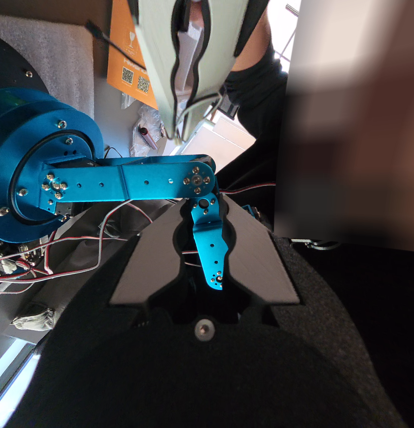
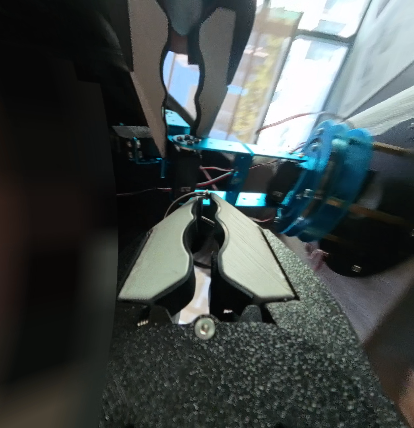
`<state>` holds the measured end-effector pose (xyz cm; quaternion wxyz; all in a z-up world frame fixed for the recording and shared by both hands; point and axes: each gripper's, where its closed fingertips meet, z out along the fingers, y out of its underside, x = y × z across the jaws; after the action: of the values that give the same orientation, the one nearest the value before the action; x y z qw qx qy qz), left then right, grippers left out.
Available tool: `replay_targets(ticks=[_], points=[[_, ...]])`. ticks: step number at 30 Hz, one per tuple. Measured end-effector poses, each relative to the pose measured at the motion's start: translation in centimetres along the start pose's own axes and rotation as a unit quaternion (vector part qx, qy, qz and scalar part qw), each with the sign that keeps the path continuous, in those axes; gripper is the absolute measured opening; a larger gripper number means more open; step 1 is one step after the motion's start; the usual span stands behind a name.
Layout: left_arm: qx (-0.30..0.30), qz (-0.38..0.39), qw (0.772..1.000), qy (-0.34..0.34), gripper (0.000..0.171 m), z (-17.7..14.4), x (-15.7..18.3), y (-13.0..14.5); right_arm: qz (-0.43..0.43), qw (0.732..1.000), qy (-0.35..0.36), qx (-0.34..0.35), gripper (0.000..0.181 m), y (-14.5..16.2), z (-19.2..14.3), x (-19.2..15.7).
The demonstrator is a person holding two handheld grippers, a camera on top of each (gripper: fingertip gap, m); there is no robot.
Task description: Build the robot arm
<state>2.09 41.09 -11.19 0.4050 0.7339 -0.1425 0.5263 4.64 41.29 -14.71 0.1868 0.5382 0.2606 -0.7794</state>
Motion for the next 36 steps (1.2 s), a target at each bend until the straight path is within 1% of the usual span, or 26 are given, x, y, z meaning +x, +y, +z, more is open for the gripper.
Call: replay_targets(ticks=[1, 3, 4, 5, 7, 8, 9, 10, 12, 13, 14, 16, 17, 20, 21, 24, 26, 27, 28, 30, 31, 32, 33, 34, 35, 36], points=[[-0.001, 0.0, 1.0, 0.0, 0.022, 0.0, 0.0, 0.0, -0.022, 0.999, 0.031, 0.014, 0.005, -0.3, -0.5, 0.2], [0.006, -0.003, 1.0, -0.006, 0.023, -0.1, 0.0, 0.0, -0.093, 0.991, 0.069, 0.074, 0.005, -1.7, -1.6, -0.8], [0.005, 0.004, 1.0, -0.016, 0.024, -0.2, -0.1, 0.1, -0.138, 0.979, 0.097, 0.111, 0.004, -2.6, -2.4, -1.3], [0.005, 0.014, 0.999, -0.035, 0.027, -0.3, -0.2, 0.1, -0.194, 0.961, 0.134, 0.147, 0.005, -3.5, -3.1, -1.8], [0.016, 0.037, 0.996, -0.085, 0.036, -1.0, -0.7, -0.2, -0.319, 0.899, 0.197, 0.225, 0.004, -5.1, -4.4, -3.9], [0.029, 0.044, 0.993, -0.109, 0.038, -1.7, -0.8, -0.5, -0.365, 0.868, 0.223, 0.252, 0.004, -5.5, -4.7, -5.0], [0.05, 0.052, 0.989, -0.129, 0.038, -2.6, -0.6, -1.1, -0.407, 0.835, 0.259, 0.264, 0.004, -5.7, -4.7, -5.6], [0.071, 0.065, 0.985, -0.142, 0.038, -3.5, 0.0, -1.8, -0.455, 0.794, 0.301, 0.266, 0.005, -5.8, -4.7, -5.8], [0.112, 0.11, 0.976, -0.148, 0.036, -4.6, 2.4, -3.5, -0.554, 0.692, 0.368, 0.281, 0.005, -6.1, -4.5, -6.8], [0.124, 0.141, 0.972, -0.144, 0.035, -4.6, 3.9, -4.2, -0.588, 0.645, 0.393, 0.289, 0.005, -6.3, -4.4, -7.5], [0.125, 0.172, 0.966, -0.15, 0.034, -4.3, 5.0, -4.6, -0.61, 0.612, 0.413, 0.288, 0.004, -6.3, -4.1, -7.9], [0.113, 0.232, 0.951, -0.171, 0.031, -3.5, 6.2, -4.9, -0.617, 0.581, 0.45, 0.282, 0.004, -6.6, -4.0, -8.2], [0.112, 0.254, 0.946, -0.169, 0.029, -3.1, 6.8, -4.9, -0.624, 0.568, 0.456, 0.283, 0.004, -6.5, -3.9, -8.6], [0.116, 0.28, 0.942, -0.141, 0.017, -2.3, 7.9, -4.9, -0.635, 0.542, 0.475, 0.278, 0.005, -6.5, -3.4, -9.7], [0.118, 0.284, 0.943, -0.129, 0.008, -2.1, 8.2, -4.8, -0.637, 0.541, 0.476, 0.276, 0.005, -6.5, -3.1, -10.0], [0.117, 0.304, 0.939, -0.115, 0.004, -1.9, 8.7, -4.4, -0.637, 0.538, 0.48, 0.273, 0.005, -6.4, -2.8, -10.4], [0.114, 0.331, 0.927, -0.135, 0.002, -2.0, 8.5, -4.2, -0.63, 0.543, 0.485, 0.27, 0.005, -6.5, -2.7, -10.2], [0.111, 0.35, 0.918, -0.151, 0.002, -2.1, 8.2, -4.2, -0.624, 0.551, 0.483, 0.271, 0.005, -6.5, -2.6, -10.0], [0.111, 0.373, 0.906, -0.168, 0.002, -2.2, 8.1, -4.2, -0.608, 0.568, 0.481, 0.278, 0.006, -6.5, -2.6, -9.6], [0.113, 0.43, 0.875, -0.193, 0.002, -2.5, 8.2, -4.4, -0.554, 0.627, 0.458, 0.3, 0.02, -6.3, -3.1, -8.7], [0.117, 0.464, 0.853, -0.209, 0.002, -2.7, 8.5, -4.6, -0.522, 0.66, 0.436, 0.32, 0.029, -6.1, -3.5, -8.4], [0.119, 0.504, 0.823, -0.234, 0.002, -3.0, 8.6, -4.9, -0.485, 0.696, 0.403, 0.345, 0.036, -5.8, -4.2, -8.2], [0.12, 0.547, 0.786, -0.263, 0.002, -3.2, 8.6, -5.3, -0.436, 0.737, 0.363, 0.368, 0.035, -5.6, -4.9, -7.9], [0.12, 0.591, 0.743, -0.289, 0.002, -3.3, 8.8, -5.6, -0.384, 0.78, 0.307, 0.388, 0.033, -5.3, -5.4, -7.9], [0.119, 0.633, 0.699, -0.311, 0.002, -3.3, 9.0, -5.8, -0.338, 0.814, 0.236, 0.41, 0.038, -5.2, -5.8, -8.5], [0.118, 0.668, 0.655, -0.332, 0.002, -3.2, 9.2, -6.0, -0.29, 0.84, 0.159, 0.43, 0.041, -5.2, -6.0, -9.4]])
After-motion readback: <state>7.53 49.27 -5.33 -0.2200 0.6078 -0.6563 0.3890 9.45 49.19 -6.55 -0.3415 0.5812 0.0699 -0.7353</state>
